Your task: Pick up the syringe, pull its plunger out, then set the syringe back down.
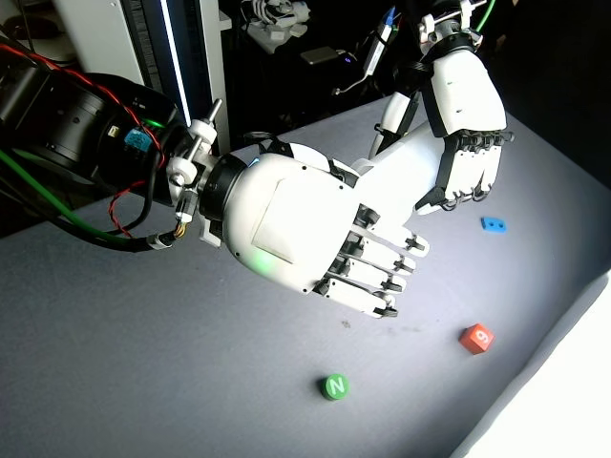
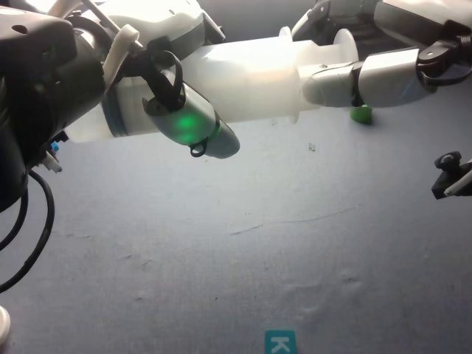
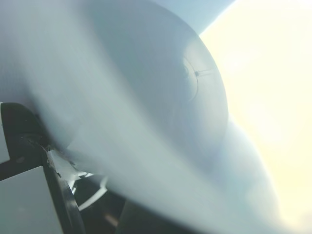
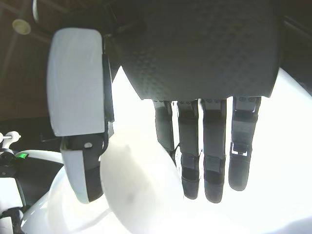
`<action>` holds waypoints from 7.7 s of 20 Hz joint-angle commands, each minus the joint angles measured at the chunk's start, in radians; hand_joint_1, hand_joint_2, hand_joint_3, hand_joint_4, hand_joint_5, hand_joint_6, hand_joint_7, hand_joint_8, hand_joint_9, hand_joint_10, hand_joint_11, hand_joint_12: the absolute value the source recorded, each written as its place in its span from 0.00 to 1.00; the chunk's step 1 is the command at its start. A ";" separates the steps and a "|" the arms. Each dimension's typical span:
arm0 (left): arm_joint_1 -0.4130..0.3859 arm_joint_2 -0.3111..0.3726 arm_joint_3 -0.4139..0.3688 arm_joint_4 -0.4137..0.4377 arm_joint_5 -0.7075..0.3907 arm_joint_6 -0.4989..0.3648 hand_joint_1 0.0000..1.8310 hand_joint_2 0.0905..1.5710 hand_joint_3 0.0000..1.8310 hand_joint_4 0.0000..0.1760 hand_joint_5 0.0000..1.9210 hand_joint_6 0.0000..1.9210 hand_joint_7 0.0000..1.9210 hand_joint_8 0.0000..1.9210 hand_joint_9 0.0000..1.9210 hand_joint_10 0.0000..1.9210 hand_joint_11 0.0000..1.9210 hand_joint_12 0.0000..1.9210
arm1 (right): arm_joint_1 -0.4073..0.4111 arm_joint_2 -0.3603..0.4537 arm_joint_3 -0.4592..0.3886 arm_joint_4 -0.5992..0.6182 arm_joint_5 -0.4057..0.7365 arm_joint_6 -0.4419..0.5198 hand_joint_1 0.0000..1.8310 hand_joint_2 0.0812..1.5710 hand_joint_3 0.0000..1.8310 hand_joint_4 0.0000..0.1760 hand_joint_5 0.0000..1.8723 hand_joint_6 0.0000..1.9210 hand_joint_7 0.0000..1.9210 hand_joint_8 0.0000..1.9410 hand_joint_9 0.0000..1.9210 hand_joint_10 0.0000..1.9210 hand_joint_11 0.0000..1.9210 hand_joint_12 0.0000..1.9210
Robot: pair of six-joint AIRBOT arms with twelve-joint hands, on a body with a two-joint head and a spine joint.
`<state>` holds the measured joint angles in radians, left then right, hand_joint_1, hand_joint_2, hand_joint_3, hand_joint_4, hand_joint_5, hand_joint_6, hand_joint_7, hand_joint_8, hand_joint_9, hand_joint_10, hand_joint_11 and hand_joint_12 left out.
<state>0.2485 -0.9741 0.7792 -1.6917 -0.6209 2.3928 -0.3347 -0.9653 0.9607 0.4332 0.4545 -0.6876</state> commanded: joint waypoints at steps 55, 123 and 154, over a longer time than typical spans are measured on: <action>-0.030 0.006 -0.017 0.059 -0.027 0.007 0.74 0.73 0.00 0.00 0.42 0.51 0.47 0.63 0.39 0.76 0.26 0.71 | 0.080 0.313 -0.021 -0.013 -0.019 0.066 0.61 0.81 0.00 0.00 0.32 0.78 0.38 0.77 0.27 0.72 0.20 0.82; 0.468 -0.122 0.104 0.634 -0.112 -0.642 0.74 0.73 0.00 0.00 0.42 0.53 0.47 0.63 0.39 0.77 0.27 0.72 | -0.006 0.313 -0.074 -0.401 0.042 0.187 0.16 0.45 0.00 0.00 0.00 0.00 0.00 0.00 0.01 0.00 0.00 0.16; 0.479 -0.118 0.099 0.704 -0.120 -0.678 0.24 0.37 0.00 0.00 0.00 0.00 0.01 0.00 0.03 0.00 0.06 0.03 | -0.006 0.313 -0.086 -0.414 0.049 0.187 0.16 0.46 0.00 0.00 0.00 0.00 0.02 0.00 0.03 0.00 0.00 0.20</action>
<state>0.7361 -1.0992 0.8776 -1.0332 -0.6743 1.7164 -0.3527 -0.6582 0.8745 0.0105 0.3779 -0.5083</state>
